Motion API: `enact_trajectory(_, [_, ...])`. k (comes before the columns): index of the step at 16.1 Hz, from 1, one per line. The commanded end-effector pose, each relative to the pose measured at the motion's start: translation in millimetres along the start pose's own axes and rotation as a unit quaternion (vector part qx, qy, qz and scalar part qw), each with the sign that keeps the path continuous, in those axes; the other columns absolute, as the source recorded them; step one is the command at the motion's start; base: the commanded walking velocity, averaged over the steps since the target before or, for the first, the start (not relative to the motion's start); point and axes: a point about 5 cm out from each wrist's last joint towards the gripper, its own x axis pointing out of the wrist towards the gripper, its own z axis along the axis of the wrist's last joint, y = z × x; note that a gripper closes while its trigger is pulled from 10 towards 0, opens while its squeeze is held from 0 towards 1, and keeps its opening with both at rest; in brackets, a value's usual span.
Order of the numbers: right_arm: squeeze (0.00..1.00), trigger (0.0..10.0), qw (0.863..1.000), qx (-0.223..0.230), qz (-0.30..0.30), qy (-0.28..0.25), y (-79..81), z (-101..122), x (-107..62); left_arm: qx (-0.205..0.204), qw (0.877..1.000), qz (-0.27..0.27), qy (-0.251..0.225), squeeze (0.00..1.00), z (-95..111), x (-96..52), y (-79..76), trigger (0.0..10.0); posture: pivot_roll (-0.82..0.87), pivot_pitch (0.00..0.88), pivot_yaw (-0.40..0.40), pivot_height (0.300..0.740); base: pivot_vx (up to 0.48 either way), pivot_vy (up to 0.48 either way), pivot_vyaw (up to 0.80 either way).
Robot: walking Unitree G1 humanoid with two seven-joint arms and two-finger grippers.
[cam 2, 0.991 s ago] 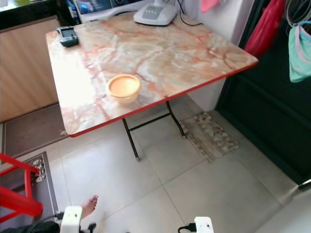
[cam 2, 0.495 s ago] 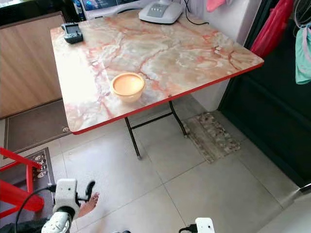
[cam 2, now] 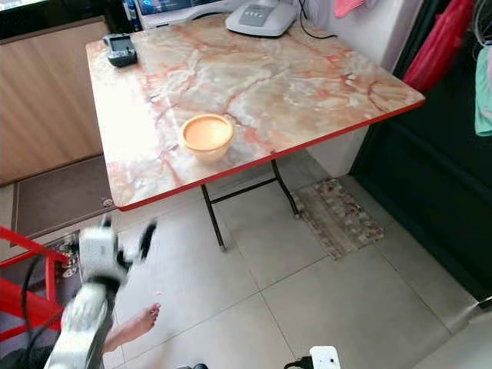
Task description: Restocking fridge
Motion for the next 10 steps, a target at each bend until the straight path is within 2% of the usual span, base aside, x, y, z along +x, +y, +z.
enact_trajectory(1, [0.0,10.0,1.0,0.008,0.002,0.019,0.9,-13,-3.0,-0.042,0.999,0.01,-0.024,0.0,16,6.2,-4.1,10.0,0.04,0.165,0.024,0.74,0.0,0.0,0.0])
enact_trajectory(3, [0.0,10.0,1.0,0.008,0.001,0.017,0.4,-13,-3.1,-0.063,0.997,0.011,-0.045,0.0,34,8.1,-9.2,10.0,0.05,0.167,0.026,0.74,0.0,0.0,0.0])
enact_trajectory(10, [0.0,10.0,1.0,-0.005,-0.005,0.006,0.9,-9,-2.5,-0.056,0.998,-0.002,-0.03,0.0,49,7.6,-9.3,10.0,0.04,0.185,0.027,0.74,0.0,0.0,0.0])
